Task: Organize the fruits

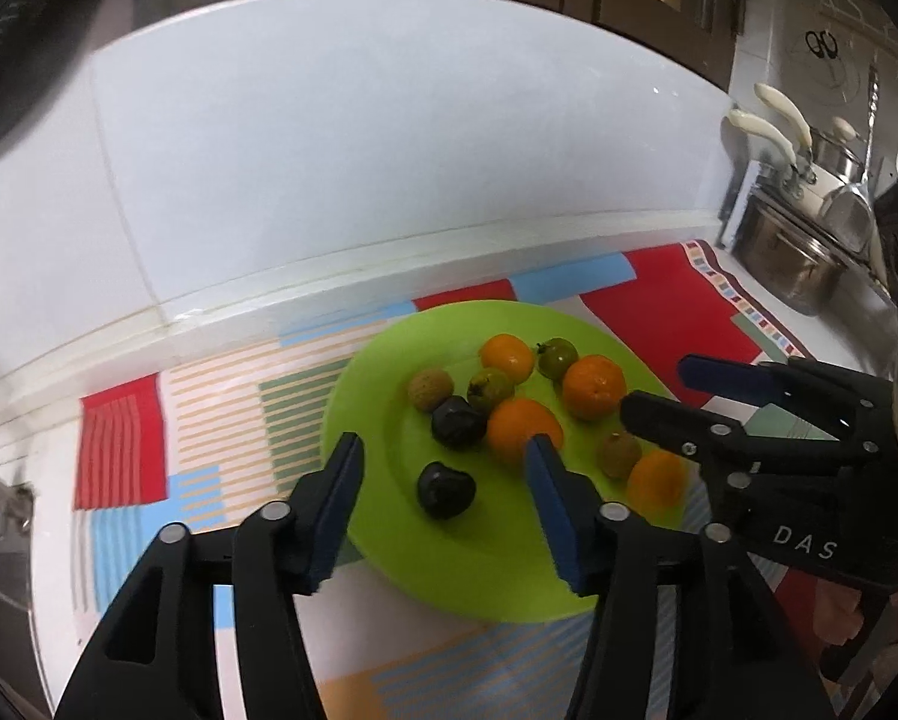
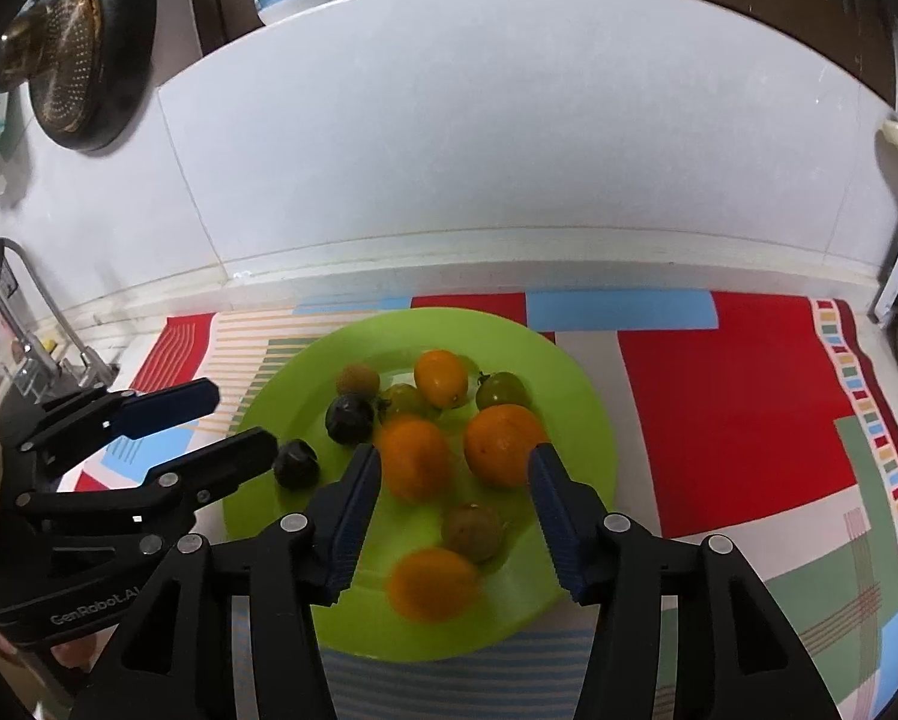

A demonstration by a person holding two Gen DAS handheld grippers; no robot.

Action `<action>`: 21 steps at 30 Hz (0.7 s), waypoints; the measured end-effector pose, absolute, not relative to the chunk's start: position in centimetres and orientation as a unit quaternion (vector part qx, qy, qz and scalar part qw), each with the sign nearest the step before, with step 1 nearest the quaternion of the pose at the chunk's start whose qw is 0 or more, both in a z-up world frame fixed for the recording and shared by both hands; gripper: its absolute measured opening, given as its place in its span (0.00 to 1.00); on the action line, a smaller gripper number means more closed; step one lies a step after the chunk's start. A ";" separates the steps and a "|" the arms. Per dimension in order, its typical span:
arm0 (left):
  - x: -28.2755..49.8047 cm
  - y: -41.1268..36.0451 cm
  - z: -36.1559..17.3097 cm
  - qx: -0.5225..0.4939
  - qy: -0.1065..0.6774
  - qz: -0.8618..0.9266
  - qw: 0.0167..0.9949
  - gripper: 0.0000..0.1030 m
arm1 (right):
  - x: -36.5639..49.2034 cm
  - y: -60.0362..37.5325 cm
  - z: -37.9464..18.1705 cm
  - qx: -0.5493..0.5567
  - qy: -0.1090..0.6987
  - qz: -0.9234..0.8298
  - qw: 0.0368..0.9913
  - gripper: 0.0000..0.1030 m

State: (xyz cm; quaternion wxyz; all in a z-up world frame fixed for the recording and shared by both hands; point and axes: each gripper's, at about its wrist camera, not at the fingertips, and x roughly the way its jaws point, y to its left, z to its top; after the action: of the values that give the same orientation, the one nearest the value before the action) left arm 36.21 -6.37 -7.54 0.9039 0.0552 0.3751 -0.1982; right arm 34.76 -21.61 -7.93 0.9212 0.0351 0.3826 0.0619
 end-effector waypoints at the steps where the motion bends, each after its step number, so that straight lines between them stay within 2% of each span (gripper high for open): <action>1: 35.9 -6.2 -7.3 0.056 0.374 -0.194 0.905 0.56 | 34.4 -21.6 -7.7 0.034 0.380 0.060 0.922 0.51; 5: 34.3 -5.6 -6.4 0.058 0.360 -0.173 0.915 0.57 | 32.6 -21.3 -6.8 0.027 0.368 0.052 0.928 0.51; 21: 25.6 -2.9 -1.2 0.045 0.293 -0.145 0.944 0.76 | 23.4 -19.6 -2.1 0.026 0.312 0.023 0.949 0.51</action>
State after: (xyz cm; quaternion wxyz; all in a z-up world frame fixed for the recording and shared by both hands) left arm 25.61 -2.85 -1.15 0.9438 0.0455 0.2934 -0.1454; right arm 23.40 -19.62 -2.06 0.9495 0.0257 0.3120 0.0226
